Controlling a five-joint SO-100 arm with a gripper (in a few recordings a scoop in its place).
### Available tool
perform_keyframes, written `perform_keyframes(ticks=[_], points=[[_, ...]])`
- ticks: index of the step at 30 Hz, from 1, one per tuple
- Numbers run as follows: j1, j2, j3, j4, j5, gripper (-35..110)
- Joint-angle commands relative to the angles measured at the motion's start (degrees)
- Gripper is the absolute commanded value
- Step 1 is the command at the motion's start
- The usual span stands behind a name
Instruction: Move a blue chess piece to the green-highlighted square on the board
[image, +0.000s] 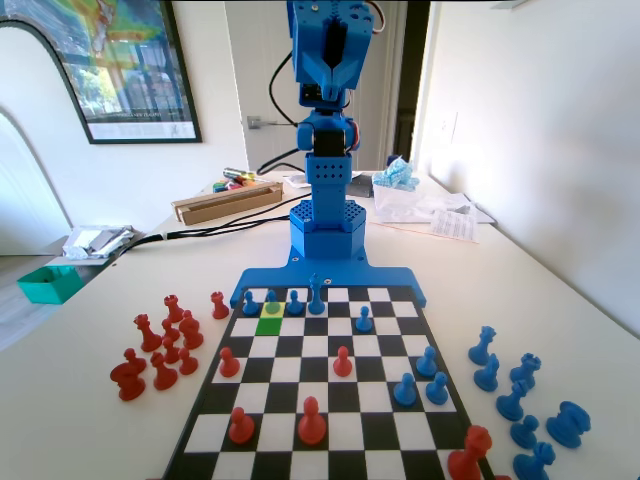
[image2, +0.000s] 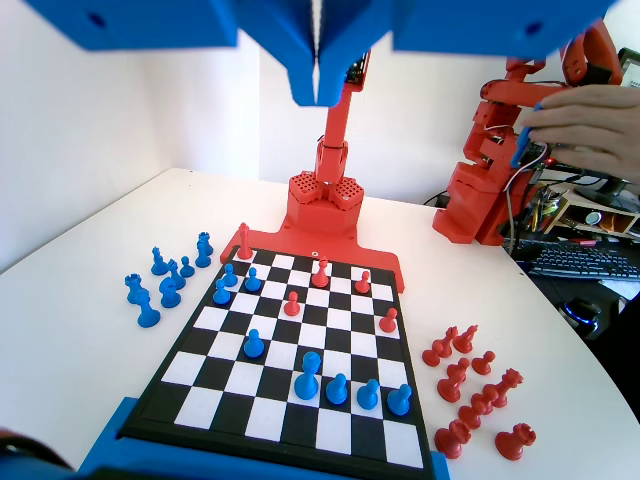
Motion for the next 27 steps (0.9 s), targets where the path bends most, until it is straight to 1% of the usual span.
perform_keyframes(ticks=[1, 10, 12, 16, 20, 23, 25, 27], points=[[0.5, 0.2, 0.3, -1.0, -0.8, 3], [0.4, 0.2, 0.3, -0.9, -0.7, 3], [0.4, 0.2, 0.3, -1.0, -0.8, 8], [0.4, 0.2, 0.3, -1.0, -0.8, 12], [0.2, 0.2, 0.3, -1.0, -0.8, 10], [-1.0, -0.6, 0.0, -1.0, -2.5, 1], [-2.6, -2.5, -1.1, -0.9, -4.6, 1], [-5.2, -5.6, -2.8, -3.2, -2.9, 1]])
